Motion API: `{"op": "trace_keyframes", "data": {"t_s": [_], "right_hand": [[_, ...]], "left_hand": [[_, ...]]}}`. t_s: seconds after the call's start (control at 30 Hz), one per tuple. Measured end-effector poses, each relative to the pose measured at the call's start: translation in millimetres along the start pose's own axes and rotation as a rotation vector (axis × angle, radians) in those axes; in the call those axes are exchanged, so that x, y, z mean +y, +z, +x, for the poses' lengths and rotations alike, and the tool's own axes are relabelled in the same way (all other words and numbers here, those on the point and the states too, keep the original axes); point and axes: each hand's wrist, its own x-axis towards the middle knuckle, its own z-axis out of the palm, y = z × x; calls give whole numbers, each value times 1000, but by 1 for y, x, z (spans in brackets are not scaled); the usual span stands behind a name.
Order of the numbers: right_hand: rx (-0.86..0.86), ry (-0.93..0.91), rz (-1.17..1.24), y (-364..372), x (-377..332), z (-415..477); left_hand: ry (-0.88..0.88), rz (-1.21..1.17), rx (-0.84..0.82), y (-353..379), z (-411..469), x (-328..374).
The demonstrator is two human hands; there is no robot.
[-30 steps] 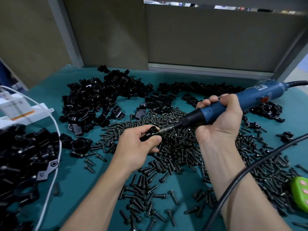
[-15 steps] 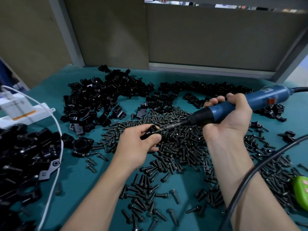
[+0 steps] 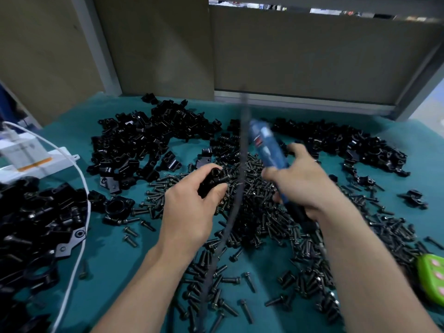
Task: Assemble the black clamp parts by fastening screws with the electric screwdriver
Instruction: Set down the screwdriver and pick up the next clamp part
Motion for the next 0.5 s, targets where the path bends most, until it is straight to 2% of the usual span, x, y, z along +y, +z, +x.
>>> {"op": "trace_keyframes", "data": {"t_s": [0.07, 0.1, 0.3, 0.4, 0.43, 0.5], "right_hand": [[65, -10, -381, 11, 3, -4], [101, -12, -476, 16, 4, -5], [273, -94, -624, 23, 2, -11], [305, -286, -475, 25, -7, -16], [269, -354, -358, 26, -11, -18], [82, -434, -164, 30, -18, -23]], "left_hand": [[16, -3, 55, -1, 1, 1], [18, -5, 84, -2, 1, 1], [-11, 35, 250, -5, 4, -6], [-40, 145, 217, -5, 5, -9], [-63, 144, 185, -4, 6, -8], [-69, 139, 123, -1, 7, -5]]}}
